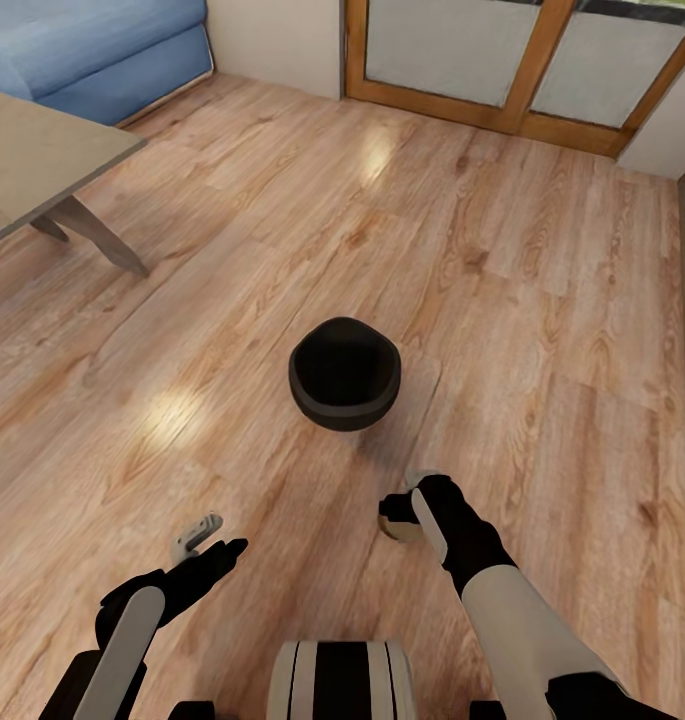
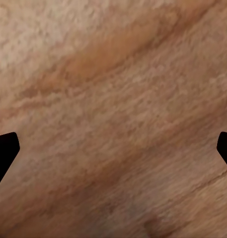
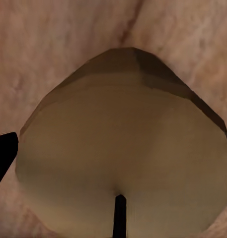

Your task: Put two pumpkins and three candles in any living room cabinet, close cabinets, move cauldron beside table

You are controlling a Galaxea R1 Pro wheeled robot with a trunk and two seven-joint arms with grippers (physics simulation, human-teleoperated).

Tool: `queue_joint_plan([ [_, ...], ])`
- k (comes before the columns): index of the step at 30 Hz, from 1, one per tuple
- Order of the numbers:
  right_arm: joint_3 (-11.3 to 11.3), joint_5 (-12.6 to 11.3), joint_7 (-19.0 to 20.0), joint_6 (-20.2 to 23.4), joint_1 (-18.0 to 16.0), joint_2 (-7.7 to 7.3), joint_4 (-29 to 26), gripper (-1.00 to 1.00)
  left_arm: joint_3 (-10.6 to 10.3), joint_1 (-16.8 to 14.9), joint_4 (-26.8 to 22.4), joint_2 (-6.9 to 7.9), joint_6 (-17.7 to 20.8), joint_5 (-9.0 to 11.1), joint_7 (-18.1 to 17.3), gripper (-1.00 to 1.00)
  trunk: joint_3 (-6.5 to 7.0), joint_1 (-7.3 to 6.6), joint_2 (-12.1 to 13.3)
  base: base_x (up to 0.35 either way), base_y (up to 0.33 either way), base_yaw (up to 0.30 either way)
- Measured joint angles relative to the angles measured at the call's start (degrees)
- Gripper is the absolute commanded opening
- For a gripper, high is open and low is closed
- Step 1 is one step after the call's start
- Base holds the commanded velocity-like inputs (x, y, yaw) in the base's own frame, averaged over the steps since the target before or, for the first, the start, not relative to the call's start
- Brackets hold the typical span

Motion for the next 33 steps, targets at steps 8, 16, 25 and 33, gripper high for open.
queue_joint_plan([
  [8, -0.1, 0.0, 0.1, 0.4, -0.2, -0.08, 0.0, -1.0, 0.0, 0.0, 0.0, 0.02, 0.0, 0.0, 0.0, 1.0, -0.23, 0.02, 0.0, 0.0, 0.0, 0.0],
  [16, -0.2, -0.2, 0.1, 0.4, -0.4, -0.21, 0.0, -1.0, 0.0, 0.0, 0.0, -0.19, 0.0, 0.0, 0.0, 1.0, -0.23, 0.02, 0.0, 0.0, 0.0, 0.0],
  [25, -0.3, -0.3, 0.1, 0.5, -0.5, -0.28, -0.1, -1.0, -0.1, 0.0, 0.2, -0.36, -0.2, -0.2, 0.0, 1.0, 0.65, -0.08, 0.0, 0.0, 0.0, 0.0],
  [33, -0.3, -0.3, 0.1, 0.5, -0.5, -0.28, -0.1, -1.0, -0.1, 0.1, 1.1, -0.42, -0.2, -0.3, 0.0, 1.0, 2.43, -0.29, 0.1, 0.0, 0.0, 0.0],
])
